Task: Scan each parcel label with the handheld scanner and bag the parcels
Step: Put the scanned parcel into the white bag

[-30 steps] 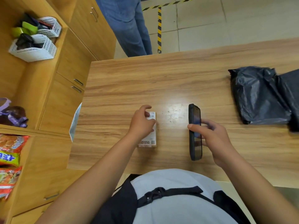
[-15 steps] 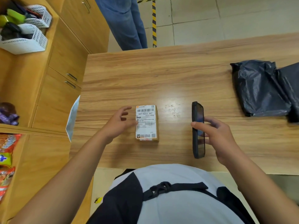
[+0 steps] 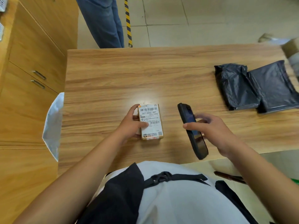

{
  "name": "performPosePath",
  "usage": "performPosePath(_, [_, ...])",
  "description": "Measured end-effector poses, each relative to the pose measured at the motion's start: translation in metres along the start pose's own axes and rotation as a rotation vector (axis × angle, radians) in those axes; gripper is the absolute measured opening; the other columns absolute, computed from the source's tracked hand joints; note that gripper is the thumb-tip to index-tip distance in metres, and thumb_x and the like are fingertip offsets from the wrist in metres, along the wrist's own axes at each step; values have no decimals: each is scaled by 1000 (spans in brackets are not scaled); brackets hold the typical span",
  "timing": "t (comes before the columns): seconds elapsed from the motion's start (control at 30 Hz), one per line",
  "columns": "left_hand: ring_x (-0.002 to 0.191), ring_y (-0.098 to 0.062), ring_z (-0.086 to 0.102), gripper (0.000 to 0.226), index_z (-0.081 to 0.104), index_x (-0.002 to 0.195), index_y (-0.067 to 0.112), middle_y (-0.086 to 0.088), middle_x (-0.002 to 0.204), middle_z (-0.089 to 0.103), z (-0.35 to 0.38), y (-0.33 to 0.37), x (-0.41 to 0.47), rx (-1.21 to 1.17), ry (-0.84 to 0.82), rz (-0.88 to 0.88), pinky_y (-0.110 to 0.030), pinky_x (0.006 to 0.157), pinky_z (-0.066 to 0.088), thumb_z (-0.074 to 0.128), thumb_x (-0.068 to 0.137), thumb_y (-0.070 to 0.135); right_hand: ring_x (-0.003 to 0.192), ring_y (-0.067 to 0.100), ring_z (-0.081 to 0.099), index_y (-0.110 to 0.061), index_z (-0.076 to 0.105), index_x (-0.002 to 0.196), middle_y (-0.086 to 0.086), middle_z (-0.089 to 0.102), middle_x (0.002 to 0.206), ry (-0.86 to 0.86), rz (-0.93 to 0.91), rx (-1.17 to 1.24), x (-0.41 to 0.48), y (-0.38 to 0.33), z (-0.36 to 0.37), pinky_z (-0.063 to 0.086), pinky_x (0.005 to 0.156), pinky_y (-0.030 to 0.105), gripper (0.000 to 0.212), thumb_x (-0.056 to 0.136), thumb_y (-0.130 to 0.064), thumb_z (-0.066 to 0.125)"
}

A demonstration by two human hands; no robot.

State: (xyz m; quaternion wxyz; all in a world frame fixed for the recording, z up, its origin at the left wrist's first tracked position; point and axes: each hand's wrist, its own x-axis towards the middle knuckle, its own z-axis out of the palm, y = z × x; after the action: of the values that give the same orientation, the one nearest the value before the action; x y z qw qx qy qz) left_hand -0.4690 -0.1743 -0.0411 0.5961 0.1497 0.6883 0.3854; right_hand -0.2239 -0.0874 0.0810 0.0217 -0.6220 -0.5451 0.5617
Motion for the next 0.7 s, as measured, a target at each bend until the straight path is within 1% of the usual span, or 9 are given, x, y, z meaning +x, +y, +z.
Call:
performPosePath(0.07, [77, -7, 72, 85, 39, 131, 56, 6, 106, 65, -1, -4, 1, -3, -13, 21, -34, 52, 58, 73, 81, -3, 59, 8, 73, -26, 60, 125, 2, 73, 95, -28, 21, -126, -9, -11, 6, 49, 41, 15, 64, 69, -33, 91])
performPosePath(0.1, [74, -5, 71, 86, 38, 135, 55, 8, 104, 65, -2, -6, 2, -1, -19, 32, -30, 50, 56, 73, 82, -3, 54, 9, 72, -28, 62, 116, 1, 71, 93, -38, 26, -214, -12, -16, 9, 49, 40, 16, 58, 67, -35, 92])
performPosePath(0.17, [77, -3, 69, 85, 37, 139, 50, 9, 103, 65, -3, -6, 3, 2, -40, 50, -22, 48, 53, 72, 82, -3, 43, 13, 68, -33, 64, 95, 0, 70, 85, -64, 27, -409, -17, -25, 15, 49, 39, 21, 47, 60, -43, 93])
performPosePath(0.23, [79, 1, 66, 82, 38, 134, 49, 9, 103, 65, -5, -7, 5, -4, -66, 77, -18, 47, 51, 71, 82, -4, 40, 14, 66, -32, 65, 98, 2, 74, 79, -98, 47, -623, -22, -33, 21, 47, 45, 25, 59, 50, -57, 88])
performPosePath(0.3, [84, 0, 67, 80, 38, 132, 49, 6, 107, 66, -6, -9, 6, 2, -77, 112, -23, 57, 57, 72, 82, -3, 41, 12, 66, -29, 62, 108, -1, 76, 73, -100, 70, -792, -26, -37, 27, 44, 52, 26, 75, 45, -66, 82])
performPosePath(0.4, [106, -19, 66, 79, 38, 129, 53, 4, 115, 67, -8, -13, 7, 0, -89, 135, -47, 84, 59, 71, 82, -1, 42, 10, 67, -27, 63, 108, -9, 73, 58, -82, 97, -881, -29, -41, 37, 42, 53, 26, 79, 44, -70, 78])
performPosePath(0.47, [108, -20, 65, 77, 39, 118, 60, 7, 114, 67, -10, -14, 7, 6, -102, 148, -51, 89, 56, 71, 82, 0, 42, 6, 66, -26, 66, 105, -15, 70, 53, -53, 93, -916, -31, -44, 43, 40, 52, 26, 82, 39, -74, 72])
performPosePath(0.53, [108, -19, 65, 77, 40, 108, 67, 8, 113, 66, -11, -14, 8, 26, -119, 164, -50, 90, 56, 72, 82, 1, 44, 7, 66, -23, 71, 104, -11, 70, 54, -28, 84, -954, -33, -45, 46, 42, 53, 29, 86, 36, -76, 68])
performPosePath(0.7, [120, -25, 58, 89, 25, 146, 50, -5, 138, 52, -12, -13, 13, 87, -136, 134, -48, 102, 49, 74, 82, 11, 39, 3, 62, -24, 71, 98, -17, 69, 53, -30, 124, -953, -43, -49, 50, 47, 58, 30, 68, 47, -69, 74])
